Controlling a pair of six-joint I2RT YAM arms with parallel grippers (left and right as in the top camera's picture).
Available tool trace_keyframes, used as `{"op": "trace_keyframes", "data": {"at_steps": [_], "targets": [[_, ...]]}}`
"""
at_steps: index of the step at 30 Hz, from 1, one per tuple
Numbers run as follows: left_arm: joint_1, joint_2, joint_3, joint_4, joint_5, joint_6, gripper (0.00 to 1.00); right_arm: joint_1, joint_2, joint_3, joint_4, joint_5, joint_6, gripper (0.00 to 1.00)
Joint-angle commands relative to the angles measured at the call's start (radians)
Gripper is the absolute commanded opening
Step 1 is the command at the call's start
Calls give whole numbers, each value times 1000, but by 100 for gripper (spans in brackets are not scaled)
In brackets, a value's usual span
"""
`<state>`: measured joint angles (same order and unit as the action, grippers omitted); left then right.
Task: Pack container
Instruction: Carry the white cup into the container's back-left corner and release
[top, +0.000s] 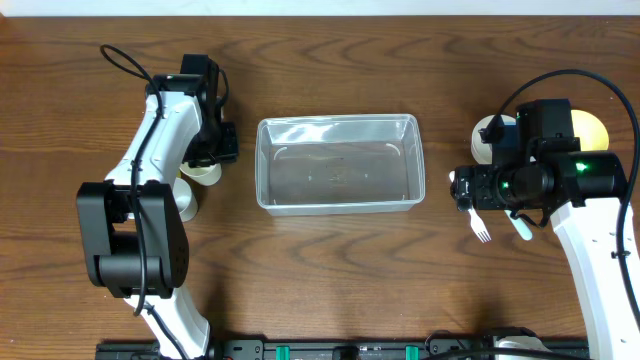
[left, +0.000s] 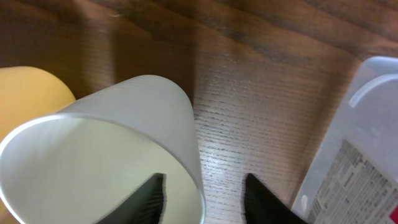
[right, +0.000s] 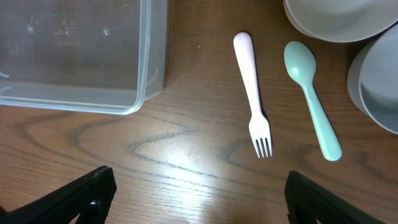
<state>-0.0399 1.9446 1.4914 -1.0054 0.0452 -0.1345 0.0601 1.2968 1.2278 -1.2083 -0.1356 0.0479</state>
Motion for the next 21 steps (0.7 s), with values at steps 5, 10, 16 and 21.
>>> {"op": "trace_keyframes", "data": {"at_steps": [5,10,16,21], "targets": [[6,4,13,-2,-12,-1,23,-8,-1,14,-7,-7,-4,85],[6,4,13,-2,-12,-1,19,-8,-1,14,-8,-7,-4,83],[6,4,13,-2,-12,0,6,-8,-1,14,-12,-7,-4,83],[6,4,13,-2,-13,0,6,-8,-1,14,-13,-7,-4,82]]}}
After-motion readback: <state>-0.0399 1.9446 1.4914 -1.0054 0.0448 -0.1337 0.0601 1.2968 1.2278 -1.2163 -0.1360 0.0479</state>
